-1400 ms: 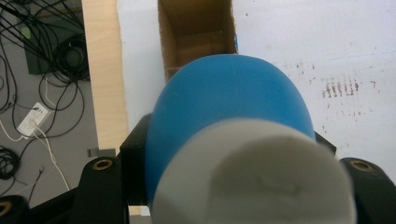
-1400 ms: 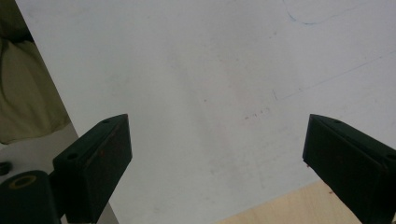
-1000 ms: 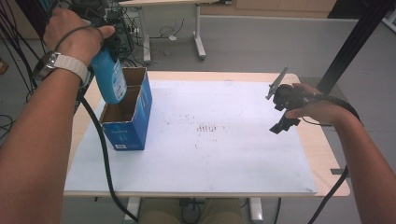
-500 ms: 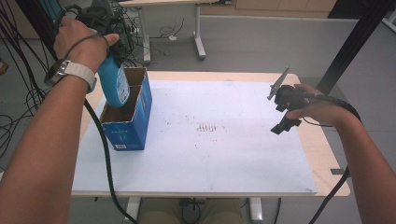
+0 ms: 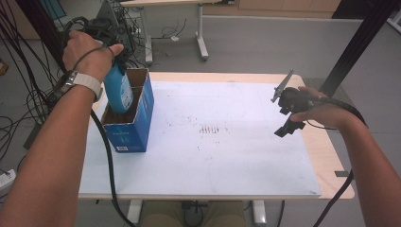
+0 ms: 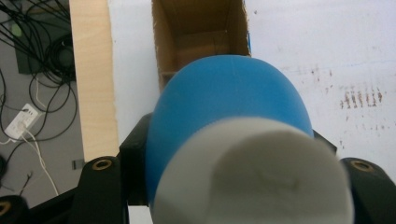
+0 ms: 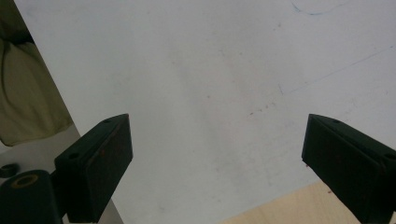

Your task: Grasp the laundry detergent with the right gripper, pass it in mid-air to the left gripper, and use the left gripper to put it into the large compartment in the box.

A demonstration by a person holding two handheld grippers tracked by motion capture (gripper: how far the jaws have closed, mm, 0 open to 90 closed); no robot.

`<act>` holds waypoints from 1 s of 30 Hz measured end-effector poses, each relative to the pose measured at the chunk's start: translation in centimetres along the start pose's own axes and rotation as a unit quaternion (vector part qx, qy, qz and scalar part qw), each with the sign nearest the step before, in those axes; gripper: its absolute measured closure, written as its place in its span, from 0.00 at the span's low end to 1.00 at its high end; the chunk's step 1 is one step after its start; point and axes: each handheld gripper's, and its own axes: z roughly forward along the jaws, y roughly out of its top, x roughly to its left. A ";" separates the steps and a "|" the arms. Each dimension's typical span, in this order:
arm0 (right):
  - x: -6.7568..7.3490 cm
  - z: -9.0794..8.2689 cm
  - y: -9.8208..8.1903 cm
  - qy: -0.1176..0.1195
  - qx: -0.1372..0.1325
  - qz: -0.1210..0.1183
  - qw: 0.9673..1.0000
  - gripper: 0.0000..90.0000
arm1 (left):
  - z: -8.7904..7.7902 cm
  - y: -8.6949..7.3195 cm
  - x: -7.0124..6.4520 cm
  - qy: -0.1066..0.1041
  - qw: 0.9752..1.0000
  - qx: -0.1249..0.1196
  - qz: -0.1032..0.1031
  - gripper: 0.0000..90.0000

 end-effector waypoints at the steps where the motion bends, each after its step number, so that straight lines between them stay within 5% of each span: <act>1: 0.0 0.0 0.0 0.000 -0.001 0.002 1.000 0.09 | 0.2 0.0 0.0 0.000 1.000 0.000 0.001 0.42; 8: 0.1 0.0 -0.4 -0.001 -0.004 0.008 1.000 0.09 | 1.5 -0.3 -0.1 0.004 1.000 -0.015 0.001 0.42; 30: -0.1 0.9 -1.0 -0.001 0.002 0.021 1.000 0.10 | 5.6 -0.8 0.1 -0.002 1.000 -0.001 0.005 0.42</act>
